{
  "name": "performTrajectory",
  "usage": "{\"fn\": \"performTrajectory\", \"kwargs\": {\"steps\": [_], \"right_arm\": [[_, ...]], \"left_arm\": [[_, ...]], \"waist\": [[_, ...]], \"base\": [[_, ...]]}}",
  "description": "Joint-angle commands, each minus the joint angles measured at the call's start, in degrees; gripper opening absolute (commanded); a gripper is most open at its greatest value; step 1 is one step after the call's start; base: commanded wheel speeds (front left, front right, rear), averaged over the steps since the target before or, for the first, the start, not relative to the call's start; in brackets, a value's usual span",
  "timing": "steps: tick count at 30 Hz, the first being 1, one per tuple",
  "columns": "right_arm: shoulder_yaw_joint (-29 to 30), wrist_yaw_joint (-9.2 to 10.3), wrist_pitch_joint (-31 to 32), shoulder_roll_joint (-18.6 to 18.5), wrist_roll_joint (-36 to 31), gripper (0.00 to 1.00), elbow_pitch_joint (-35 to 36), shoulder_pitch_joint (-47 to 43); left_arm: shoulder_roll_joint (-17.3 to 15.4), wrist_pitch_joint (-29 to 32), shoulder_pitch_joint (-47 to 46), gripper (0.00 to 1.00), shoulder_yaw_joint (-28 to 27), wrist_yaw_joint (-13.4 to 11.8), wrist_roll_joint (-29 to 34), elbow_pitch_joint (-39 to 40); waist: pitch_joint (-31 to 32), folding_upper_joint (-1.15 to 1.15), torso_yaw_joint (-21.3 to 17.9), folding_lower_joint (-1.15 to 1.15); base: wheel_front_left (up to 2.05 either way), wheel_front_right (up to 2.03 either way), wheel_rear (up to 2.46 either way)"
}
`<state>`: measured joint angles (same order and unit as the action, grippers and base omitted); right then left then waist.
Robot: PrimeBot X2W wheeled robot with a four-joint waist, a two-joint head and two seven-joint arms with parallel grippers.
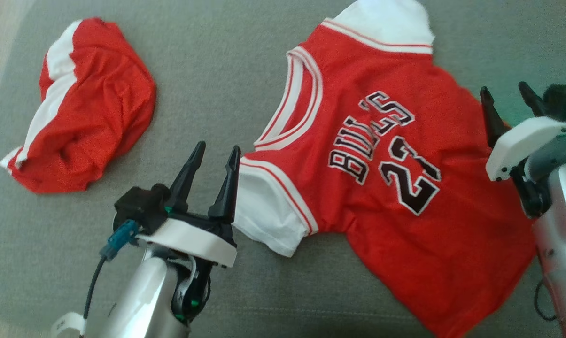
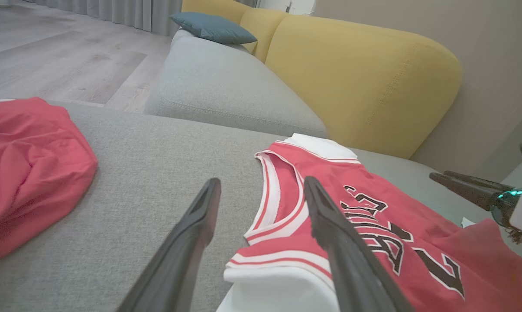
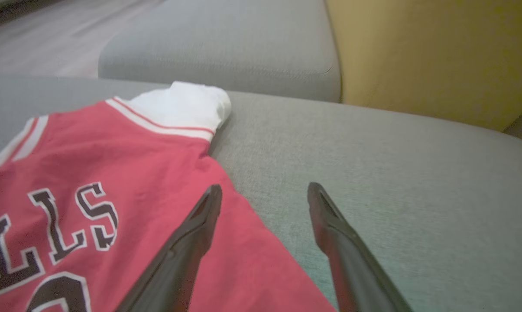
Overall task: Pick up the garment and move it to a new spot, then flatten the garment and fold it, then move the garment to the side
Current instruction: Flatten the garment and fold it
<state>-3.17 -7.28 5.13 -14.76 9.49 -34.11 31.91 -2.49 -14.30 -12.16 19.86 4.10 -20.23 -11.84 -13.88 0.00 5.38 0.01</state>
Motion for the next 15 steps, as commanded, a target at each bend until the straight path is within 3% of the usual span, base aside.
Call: {"fn": "performTrajectory", "kwargs": {"steps": [1,8,15], "right_arm": [[-3.70,-0.21,1.77,-2.00,0.77,1.00,-1.30,3.69],[-11.26,-0.21,6.33,-6.23,6.45,1.00,-7.30,8.78],[-17.43,-0.21,9.01,-7.82,11.79,1.00,-10.68,11.50]], "left_arm": [[-0.39,-0.70,-2.69,1.00,-1.20,0.46,0.06,1.55],[-0.39,-0.70,-4.00,1.00,-0.65,0.68,-0.17,1.37],[-0.39,-0.70,-4.68,1.00,-0.40,0.67,-0.35,1.28]], "waist": [[-3.13,0.00,2.28,-0.01],[-5.48,0.00,3.37,-0.01],[-6.39,0.00,3.44,-0.01]], "base": [[0.00,0.00,0.00],[0.00,0.00,0.00],[0.00,0.00,0.00]]}}
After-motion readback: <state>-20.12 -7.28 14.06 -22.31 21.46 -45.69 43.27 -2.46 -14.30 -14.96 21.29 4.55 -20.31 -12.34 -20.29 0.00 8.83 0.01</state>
